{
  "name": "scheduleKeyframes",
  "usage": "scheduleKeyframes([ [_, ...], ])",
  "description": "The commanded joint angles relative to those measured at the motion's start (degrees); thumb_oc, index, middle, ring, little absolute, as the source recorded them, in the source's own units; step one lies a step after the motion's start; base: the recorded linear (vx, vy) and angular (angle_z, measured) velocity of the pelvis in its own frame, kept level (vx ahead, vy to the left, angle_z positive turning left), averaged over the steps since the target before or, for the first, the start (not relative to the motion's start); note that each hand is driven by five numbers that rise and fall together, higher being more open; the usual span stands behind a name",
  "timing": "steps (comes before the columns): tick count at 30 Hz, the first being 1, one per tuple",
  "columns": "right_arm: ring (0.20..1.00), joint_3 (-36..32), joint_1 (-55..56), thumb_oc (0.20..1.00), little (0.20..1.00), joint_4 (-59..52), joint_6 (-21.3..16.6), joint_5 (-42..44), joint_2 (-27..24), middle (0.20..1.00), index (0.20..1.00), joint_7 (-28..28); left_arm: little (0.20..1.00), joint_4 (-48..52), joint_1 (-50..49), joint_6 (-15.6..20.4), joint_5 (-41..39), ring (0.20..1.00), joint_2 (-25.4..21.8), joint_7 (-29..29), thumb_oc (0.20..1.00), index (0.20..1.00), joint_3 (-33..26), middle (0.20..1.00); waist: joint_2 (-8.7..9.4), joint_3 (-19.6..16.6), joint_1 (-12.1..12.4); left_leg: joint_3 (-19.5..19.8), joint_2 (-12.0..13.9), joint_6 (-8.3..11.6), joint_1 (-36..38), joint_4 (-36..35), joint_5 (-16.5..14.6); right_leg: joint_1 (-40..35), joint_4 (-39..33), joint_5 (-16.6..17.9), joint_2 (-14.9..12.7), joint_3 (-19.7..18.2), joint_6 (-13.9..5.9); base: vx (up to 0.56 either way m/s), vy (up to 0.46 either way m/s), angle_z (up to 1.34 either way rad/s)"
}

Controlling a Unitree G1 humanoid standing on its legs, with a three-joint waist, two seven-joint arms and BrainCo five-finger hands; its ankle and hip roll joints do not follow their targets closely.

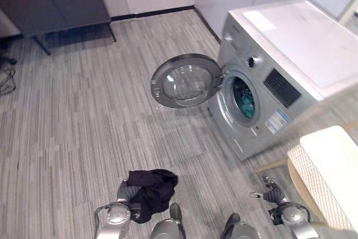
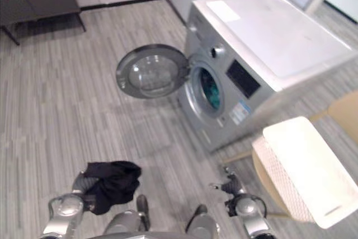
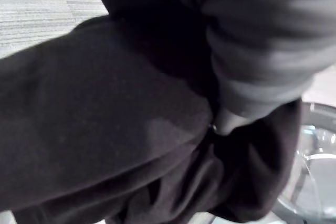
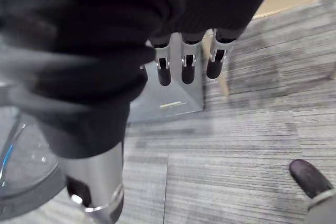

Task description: Grab the laundry basket,head to the washer,open it,put in the laundry and shut it.

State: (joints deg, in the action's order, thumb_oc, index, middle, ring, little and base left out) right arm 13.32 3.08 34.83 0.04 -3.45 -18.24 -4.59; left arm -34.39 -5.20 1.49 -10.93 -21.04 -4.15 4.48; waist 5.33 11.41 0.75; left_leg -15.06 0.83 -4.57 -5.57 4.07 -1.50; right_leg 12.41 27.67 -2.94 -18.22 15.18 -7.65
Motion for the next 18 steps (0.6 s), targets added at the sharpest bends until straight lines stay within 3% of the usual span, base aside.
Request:
scheduleKeyframes([
  [1, 1.000, -0.33, -2.29, 1.000, 1.000, -1.97, -1.45, 1.93, -0.87, 1.000, 1.000, -0.13, 0.200, 3.92, 1.08, 2.09, 0.62, 0.200, -1.59, -0.93, 0.200, 0.200, -0.33, 0.200, -1.29, 1.38, -0.60, 1.98, -0.06, 1.86, 1.65, -2.75, -2.56, -2.10, -5.79, -3.76, 12.53, -3.06, 1.61, 0.08, 0.051, 1.02],
  [3, 1.000, -0.03, -2.32, 1.000, 1.000, -2.47, -1.38, 2.17, -1.02, 1.000, 1.000, 0.07, 0.200, 4.04, 0.94, 1.96, 0.64, 0.200, -1.46, -0.84, 0.200, 0.200, -0.06, 0.200, -1.30, 1.94, -0.92, 3.31, -0.58, 1.73, 2.73, -3.24, -2.85, -0.71, -7.01, -3.52, 13.51, -4.32, 1.96, 0.19, 0.035, 0.53],
  [6, 1.000, 0.56, -1.89, 1.000, 1.000, -2.79, -1.04, 2.32, -1.35, 1.000, 1.000, 0.36, 0.200, 3.56, 0.85, 1.53, 0.88, 0.200, -0.91, -0.31, 0.200, 0.200, 0.67, 0.200, -0.89, 2.84, -2.08, 8.44, -3.20, 1.34, 5.42, -3.27, -4.49, 3.85, -14.11, 0.83, 16.63, -9.03, 1.26, 0.30, -0.023, 0.63],
  [10, 1.000, 1.24, -1.46, 1.000, 1.000, -2.36, -1.01, 1.26, -1.65, 1.000, 1.000, 0.70, 0.200, 2.38, 1.22, 1.38, 2.21, 0.200, -0.41, -0.14, 0.200, 0.200, 1.35, 0.200, -0.74, 3.16, -2.92, 12.42, -4.85, 1.51, 8.13, -2.48, -6.80, 6.07, -19.45, 4.54, 15.74, -7.96, 0.27, 0.30, -0.081, 0.71],
  [12, 1.000, 0.92, -0.32, 1.000, 1.000, -2.86, -1.18, 1.48, -1.53, 1.000, 1.000, 1.21, 0.200, 3.22, 0.38, 1.73, 2.94, 0.200, -0.32, 0.80, 0.200, 0.200, 1.74, 0.200, -0.19, 1.82, -3.18, 13.51, -5.74, 1.97, 9.52, -1.18, -8.98, 3.50, -21.61, 3.80, 15.01, -7.49, 0.97, 0.34, -0.137, 0.43],
  [16, 1.000, 0.20, 0.19, 1.000, 1.000, -2.59, -1.53, 1.41, -1.89, 1.000, 1.000, 1.50, 0.200, 3.86, -0.59, 1.44, 2.60, 0.200, 0.48, 1.46, 0.200, 0.200, 2.14, 0.200, -0.63, -0.10, -4.15, 13.58, -4.79, 4.21, 10.18, 2.73, -11.32, 0.41, -21.08, 3.20, 15.40, -7.50, 2.03, 0.33, -0.142, 0.60],
  [18, 1.000, -0.46, 0.13, 1.000, 1.000, -2.64, -1.67, 1.86, -2.41, 1.000, 1.000, 1.44, 0.200, 4.54, -0.64, 1.10, 2.71, 0.200, 0.54, 2.06, 0.200, 0.200, 2.81, 0.200, -0.58, -0.39, -4.72, 11.35, -2.18, 7.13, 6.17, 15.26, -7.11, -3.80, -22.27, 1.88, 16.19, -7.61, 4.03, 0.26, -0.141, 0.74],
])
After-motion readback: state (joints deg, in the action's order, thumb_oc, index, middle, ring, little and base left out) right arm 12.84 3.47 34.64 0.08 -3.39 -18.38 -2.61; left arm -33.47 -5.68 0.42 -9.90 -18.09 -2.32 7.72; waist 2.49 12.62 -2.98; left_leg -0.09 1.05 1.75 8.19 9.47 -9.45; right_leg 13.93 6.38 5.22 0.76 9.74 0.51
